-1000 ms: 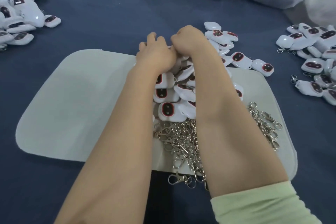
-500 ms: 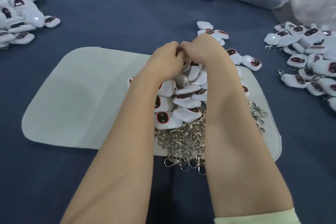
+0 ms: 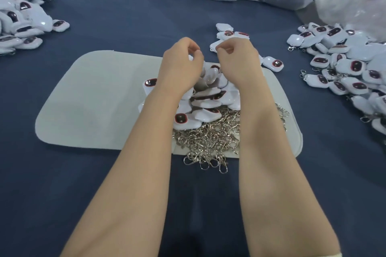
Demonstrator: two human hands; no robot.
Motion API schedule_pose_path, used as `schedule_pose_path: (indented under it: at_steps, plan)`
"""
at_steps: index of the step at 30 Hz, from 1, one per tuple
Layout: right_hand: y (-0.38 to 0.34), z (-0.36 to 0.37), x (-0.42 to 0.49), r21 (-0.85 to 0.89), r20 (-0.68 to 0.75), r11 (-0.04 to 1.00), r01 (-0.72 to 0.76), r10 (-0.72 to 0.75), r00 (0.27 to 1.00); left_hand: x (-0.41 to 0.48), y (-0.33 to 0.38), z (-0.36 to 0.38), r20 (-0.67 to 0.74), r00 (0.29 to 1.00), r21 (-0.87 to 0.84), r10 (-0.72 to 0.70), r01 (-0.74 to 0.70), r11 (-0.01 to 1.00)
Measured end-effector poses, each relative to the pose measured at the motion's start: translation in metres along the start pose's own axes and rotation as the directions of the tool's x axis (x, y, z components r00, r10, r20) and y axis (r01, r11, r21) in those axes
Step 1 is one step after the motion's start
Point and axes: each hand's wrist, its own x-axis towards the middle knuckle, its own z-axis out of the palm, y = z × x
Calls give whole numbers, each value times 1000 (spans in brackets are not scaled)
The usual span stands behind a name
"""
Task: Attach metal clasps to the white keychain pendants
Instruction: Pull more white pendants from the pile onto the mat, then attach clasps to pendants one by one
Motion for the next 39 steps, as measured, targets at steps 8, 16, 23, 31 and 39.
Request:
schedule_pose_path:
  at_steps: [8, 16, 23, 31, 39]
  plan:
    - [5, -2, -33, 28, -94, 998, -53, 55, 994, -30, -2, 10, -35, 999, -4, -17, 17, 1000]
    - [4, -1, -55, -20, 119, 1000, 19, -16, 993, -46, -2, 3, -147, 989, -74, -20, 9, 997]
    - [8, 4, -62, -31, 134, 997, 77, -72, 988, -50, -5, 5, -91, 996, -106, -21, 12, 994]
    - [8, 8, -57, 338, -187, 941, 6, 61, 980, -42, -11, -5, -105, 993, -68, 59, -66, 996]
    - [-1, -4, -63, 475, -41, 879, -37, 65, 997, -43, -4, -1, -80, 986, 25, 147, -146, 989]
